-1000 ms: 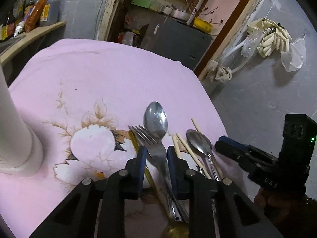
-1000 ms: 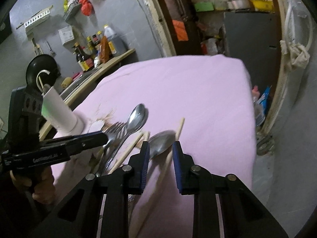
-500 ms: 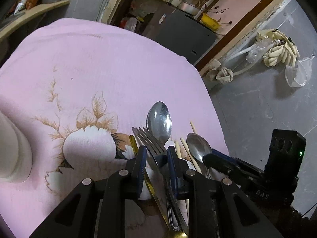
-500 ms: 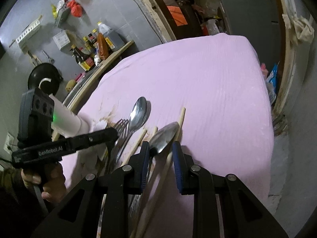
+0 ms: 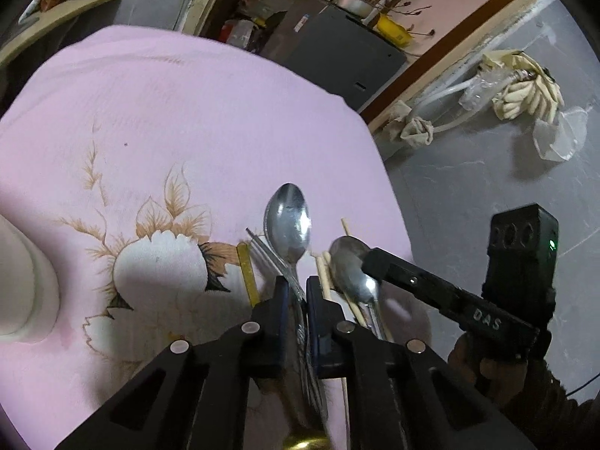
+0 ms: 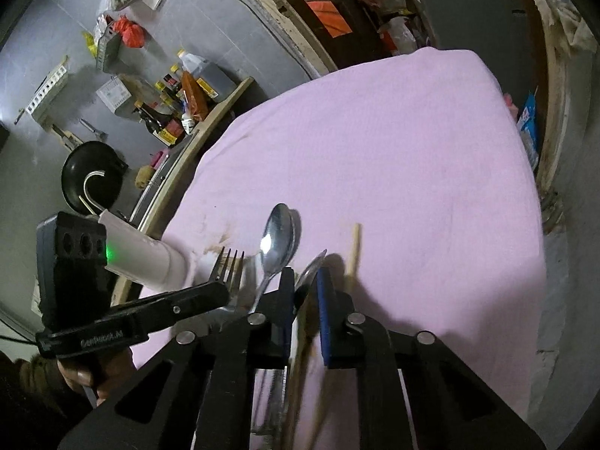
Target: Organize utensils
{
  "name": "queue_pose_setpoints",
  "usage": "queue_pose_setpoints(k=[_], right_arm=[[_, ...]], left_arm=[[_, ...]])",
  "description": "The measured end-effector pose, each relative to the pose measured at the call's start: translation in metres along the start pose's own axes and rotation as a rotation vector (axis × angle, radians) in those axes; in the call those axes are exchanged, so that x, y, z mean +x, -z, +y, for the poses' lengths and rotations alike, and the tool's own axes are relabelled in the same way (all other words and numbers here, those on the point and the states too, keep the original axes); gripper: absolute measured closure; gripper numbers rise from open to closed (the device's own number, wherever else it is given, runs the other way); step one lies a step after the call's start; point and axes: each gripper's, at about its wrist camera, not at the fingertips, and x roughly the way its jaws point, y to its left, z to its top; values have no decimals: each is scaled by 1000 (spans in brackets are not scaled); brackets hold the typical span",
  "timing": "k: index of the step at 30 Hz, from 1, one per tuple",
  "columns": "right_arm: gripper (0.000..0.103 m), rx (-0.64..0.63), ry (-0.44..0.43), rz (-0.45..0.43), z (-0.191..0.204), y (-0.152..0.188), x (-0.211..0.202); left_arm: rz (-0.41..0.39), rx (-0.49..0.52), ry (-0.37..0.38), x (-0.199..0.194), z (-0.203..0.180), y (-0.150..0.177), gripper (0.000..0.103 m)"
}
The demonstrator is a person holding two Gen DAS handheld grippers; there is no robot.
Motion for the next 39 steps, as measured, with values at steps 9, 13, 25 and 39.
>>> queue_pose_setpoints(k=[9,13,25,39], right_arm=[[101,-9,-7,-15,29,16,-17],[101,17,0,-42,40,27,-29],[102,90,-70,-263,89,66,-81],[102,-127,-96,-563,219,17,-106]], left_arm=[[-70,123,-13,-47,-17,10,97],[-91,160,-12,-69,-20,17,99],[-206,149,56,-144,-8,24,100],[-446,140,66,-261,34,-28,100]])
